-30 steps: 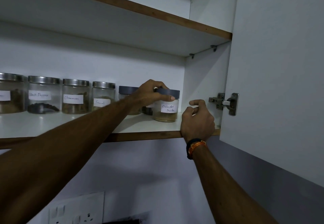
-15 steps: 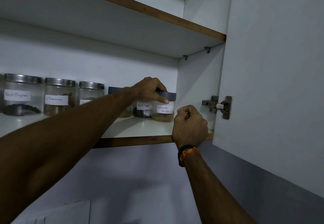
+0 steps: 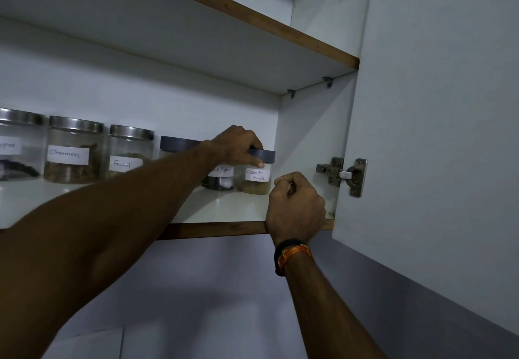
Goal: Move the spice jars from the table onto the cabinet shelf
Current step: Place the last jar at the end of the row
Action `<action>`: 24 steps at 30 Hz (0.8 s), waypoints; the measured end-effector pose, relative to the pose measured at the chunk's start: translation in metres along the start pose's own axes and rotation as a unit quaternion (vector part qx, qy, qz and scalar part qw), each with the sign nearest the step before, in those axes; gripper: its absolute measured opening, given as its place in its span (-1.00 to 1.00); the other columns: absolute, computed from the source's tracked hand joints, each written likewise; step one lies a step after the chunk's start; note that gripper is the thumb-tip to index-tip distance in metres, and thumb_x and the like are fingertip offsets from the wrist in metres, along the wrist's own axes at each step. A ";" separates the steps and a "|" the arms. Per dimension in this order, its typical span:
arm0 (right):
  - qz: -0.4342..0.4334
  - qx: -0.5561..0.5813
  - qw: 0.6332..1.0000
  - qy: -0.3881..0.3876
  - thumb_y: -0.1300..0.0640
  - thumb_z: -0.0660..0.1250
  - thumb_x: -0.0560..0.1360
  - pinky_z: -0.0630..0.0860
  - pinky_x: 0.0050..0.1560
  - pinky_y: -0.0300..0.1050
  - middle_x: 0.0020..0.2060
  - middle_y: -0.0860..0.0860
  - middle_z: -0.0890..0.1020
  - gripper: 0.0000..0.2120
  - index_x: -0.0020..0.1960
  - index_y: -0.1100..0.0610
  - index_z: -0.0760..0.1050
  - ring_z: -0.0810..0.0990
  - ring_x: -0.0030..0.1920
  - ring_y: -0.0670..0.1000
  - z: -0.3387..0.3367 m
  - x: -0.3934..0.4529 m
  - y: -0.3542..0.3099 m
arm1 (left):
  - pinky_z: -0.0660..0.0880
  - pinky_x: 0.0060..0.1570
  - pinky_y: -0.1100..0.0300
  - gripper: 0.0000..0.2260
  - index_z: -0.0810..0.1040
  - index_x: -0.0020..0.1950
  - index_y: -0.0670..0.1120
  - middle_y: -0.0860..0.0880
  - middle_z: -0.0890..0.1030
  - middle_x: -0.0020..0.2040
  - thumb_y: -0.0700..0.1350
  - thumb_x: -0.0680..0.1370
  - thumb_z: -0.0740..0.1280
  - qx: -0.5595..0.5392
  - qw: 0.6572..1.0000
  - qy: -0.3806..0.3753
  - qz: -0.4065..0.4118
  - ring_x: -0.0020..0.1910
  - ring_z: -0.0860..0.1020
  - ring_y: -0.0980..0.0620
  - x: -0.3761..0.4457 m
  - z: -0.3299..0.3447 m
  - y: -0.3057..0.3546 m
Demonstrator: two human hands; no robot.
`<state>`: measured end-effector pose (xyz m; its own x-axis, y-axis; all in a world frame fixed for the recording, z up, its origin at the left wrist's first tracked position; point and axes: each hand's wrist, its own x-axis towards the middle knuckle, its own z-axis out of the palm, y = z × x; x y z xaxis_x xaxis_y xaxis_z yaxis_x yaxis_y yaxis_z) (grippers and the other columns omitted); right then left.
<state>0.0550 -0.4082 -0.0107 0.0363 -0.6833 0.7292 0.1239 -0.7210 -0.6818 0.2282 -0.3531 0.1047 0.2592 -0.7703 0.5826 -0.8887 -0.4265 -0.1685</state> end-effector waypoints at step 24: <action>-0.017 -0.013 1.000 0.007 0.15 0.23 0.55 0.26 -0.36 -0.34 -0.37 -0.04 0.59 -0.77 -0.17 0.07 0.65 0.49 -0.37 -0.06 0.003 0.002 0.004 | 0.36 0.29 0.00 -0.62 0.56 0.31 -0.06 -0.06 0.67 0.19 0.14 0.61 0.30 0.128 0.991 -0.017 -0.023 0.13 0.59 -0.09 0.010 0.013 0.005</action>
<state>0.0586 -0.4127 -0.0117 0.0180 -0.6594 0.7516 0.0991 -0.7469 -0.6575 0.2314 -0.3692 0.0999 0.3142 -0.7612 0.5674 -0.7517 -0.5645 -0.3411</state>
